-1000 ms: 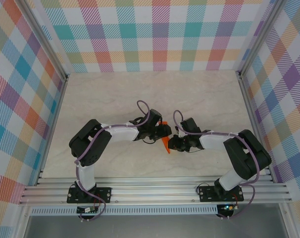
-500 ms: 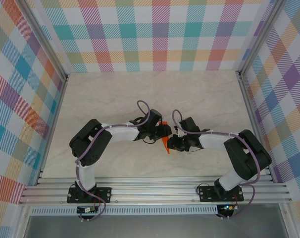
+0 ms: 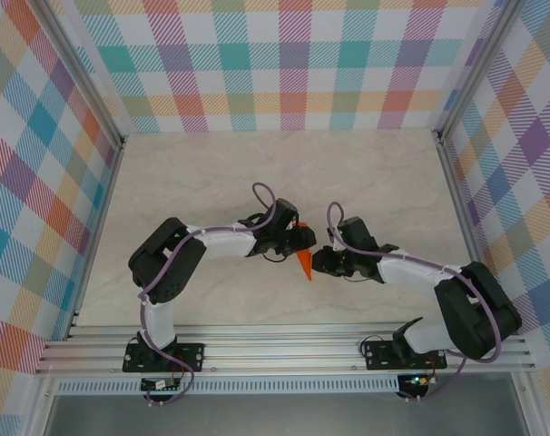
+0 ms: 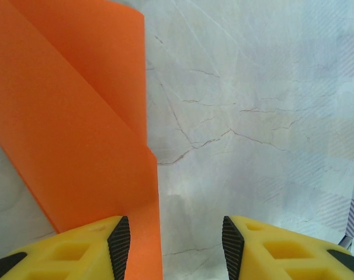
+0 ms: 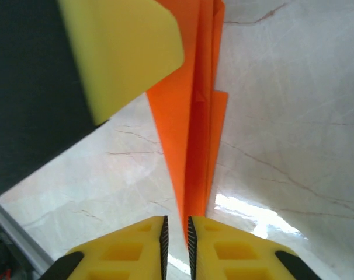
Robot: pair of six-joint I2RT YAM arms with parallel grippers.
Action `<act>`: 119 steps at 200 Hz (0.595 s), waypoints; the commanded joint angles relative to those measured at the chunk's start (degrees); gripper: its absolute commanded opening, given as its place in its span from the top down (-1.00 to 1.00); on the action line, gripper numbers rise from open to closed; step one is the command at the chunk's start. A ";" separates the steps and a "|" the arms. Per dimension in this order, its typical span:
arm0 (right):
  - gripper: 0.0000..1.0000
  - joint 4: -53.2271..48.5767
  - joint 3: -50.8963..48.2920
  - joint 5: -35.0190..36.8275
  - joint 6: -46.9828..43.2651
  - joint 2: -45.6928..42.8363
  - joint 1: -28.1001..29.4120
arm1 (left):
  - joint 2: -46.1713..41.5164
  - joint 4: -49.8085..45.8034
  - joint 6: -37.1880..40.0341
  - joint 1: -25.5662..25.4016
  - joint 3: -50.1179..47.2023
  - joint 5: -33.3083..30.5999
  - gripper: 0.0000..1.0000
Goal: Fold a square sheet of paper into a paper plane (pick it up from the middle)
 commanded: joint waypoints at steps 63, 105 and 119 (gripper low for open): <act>0.88 12.67 -0.48 -6.81 7.58 4.84 0.13 | 1.11 -1.39 1.03 0.39 1.27 0.52 0.04; 0.90 16.64 -1.27 -7.60 9.92 9.08 0.13 | 1.03 -1.50 1.24 0.42 1.38 0.62 0.04; 0.90 16.53 -1.15 -7.19 9.96 9.73 0.13 | 0.97 -1.54 1.16 0.38 1.26 0.62 0.04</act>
